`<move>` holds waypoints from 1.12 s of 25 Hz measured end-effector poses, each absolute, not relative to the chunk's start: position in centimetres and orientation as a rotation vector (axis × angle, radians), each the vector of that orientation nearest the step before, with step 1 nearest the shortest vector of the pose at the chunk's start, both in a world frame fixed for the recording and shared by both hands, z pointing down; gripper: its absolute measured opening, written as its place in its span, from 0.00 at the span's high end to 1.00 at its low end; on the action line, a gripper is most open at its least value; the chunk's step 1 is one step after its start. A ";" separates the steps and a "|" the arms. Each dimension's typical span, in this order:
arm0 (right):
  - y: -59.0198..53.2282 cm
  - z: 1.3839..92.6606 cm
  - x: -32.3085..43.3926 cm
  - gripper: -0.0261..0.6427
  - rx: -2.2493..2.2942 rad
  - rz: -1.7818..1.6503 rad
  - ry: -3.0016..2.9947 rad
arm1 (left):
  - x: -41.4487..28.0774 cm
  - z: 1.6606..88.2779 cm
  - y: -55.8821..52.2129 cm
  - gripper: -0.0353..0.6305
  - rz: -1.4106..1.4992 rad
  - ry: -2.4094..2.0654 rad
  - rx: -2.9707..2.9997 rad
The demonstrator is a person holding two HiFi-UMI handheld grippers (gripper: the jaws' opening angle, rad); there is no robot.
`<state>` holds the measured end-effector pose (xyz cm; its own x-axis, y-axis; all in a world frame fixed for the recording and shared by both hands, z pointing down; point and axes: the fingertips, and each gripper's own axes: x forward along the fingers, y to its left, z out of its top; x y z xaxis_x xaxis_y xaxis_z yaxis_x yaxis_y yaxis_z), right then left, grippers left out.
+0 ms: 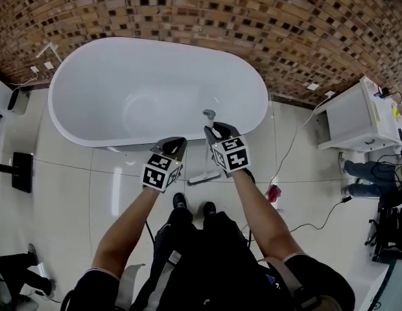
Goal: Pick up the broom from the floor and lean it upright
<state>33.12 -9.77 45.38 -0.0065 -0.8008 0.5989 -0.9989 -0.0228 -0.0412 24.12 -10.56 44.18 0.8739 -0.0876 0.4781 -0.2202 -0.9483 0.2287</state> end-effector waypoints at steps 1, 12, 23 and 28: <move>-10.5 45.6 33.3 0.82 1.891 0.673 -1.850 | 24.2 44.2 -11.1 0.95 0.689 -0.229 2.767; -17.1 47.9 35.3 0.82 1.859 0.725 -1.852 | 26.3 45.4 -14.6 0.95 0.715 -0.206 2.709; -19.1 48.6 36.1 0.80 1.775 0.772 -1.993 | 28.5 45.6 -16.4 0.95 0.742 -0.314 2.660; -19.5 48.4 35.7 0.72 1.721 0.775 -2.053 | 28.4 45.5 -16.5 0.95 0.750 -0.378 2.637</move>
